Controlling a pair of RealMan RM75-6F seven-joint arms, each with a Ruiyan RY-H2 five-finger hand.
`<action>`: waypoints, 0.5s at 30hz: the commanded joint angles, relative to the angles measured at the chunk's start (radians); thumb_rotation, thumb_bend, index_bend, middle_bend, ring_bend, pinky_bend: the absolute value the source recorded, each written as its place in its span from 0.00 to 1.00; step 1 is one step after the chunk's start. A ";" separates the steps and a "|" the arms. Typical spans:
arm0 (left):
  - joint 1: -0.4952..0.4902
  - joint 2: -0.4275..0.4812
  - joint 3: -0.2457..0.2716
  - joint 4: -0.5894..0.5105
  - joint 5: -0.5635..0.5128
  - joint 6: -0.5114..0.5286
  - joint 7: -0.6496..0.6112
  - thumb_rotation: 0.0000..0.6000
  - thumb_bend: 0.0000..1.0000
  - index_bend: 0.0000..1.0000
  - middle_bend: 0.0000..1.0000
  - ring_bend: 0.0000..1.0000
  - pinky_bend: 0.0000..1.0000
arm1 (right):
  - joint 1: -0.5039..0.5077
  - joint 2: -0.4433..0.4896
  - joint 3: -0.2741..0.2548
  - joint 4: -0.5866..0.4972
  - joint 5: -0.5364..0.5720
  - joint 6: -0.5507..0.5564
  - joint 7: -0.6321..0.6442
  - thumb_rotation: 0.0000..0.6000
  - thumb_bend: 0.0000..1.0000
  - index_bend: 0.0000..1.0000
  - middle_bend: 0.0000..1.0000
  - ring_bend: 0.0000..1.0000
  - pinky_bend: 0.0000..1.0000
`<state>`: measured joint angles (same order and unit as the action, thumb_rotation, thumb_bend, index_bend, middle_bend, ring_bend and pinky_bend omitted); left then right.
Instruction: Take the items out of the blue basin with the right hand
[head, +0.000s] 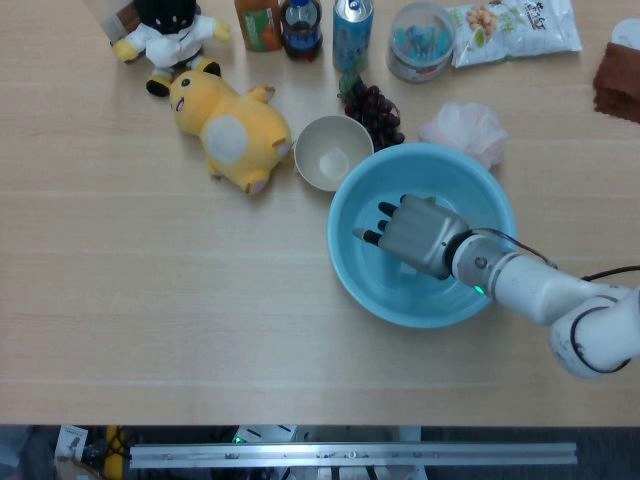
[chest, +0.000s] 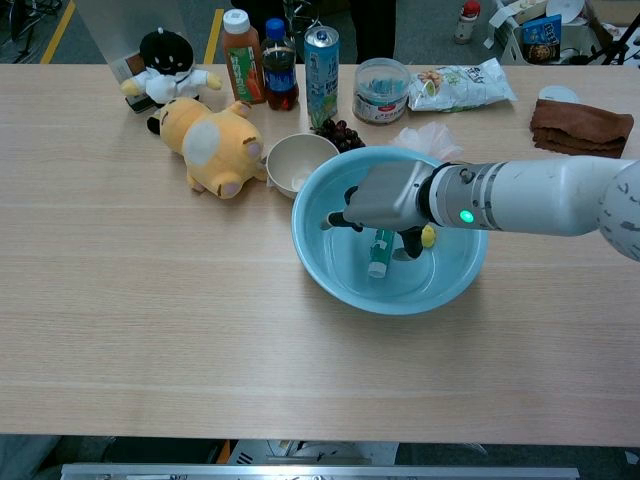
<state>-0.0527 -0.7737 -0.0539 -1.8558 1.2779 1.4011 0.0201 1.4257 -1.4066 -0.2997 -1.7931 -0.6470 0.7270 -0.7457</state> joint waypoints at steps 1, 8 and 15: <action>0.007 0.003 0.003 -0.001 -0.005 0.005 -0.003 1.00 0.37 0.26 0.26 0.25 0.26 | 0.000 -0.001 -0.008 0.008 0.006 -0.015 -0.004 1.00 0.28 0.07 0.29 0.11 0.33; 0.007 0.003 0.003 -0.004 -0.009 0.000 -0.006 1.00 0.37 0.26 0.26 0.25 0.26 | 0.006 0.005 -0.029 0.019 0.003 -0.028 -0.024 1.00 0.28 0.10 0.29 0.11 0.33; 0.001 0.002 0.000 -0.007 -0.012 -0.009 -0.002 1.00 0.37 0.26 0.26 0.25 0.26 | -0.005 -0.025 -0.048 0.049 -0.011 0.002 -0.063 1.00 0.20 0.14 0.28 0.11 0.33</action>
<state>-0.0515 -0.7721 -0.0539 -1.8626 1.2658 1.3925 0.0177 1.4249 -1.4259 -0.3455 -1.7494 -0.6538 0.7221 -0.8032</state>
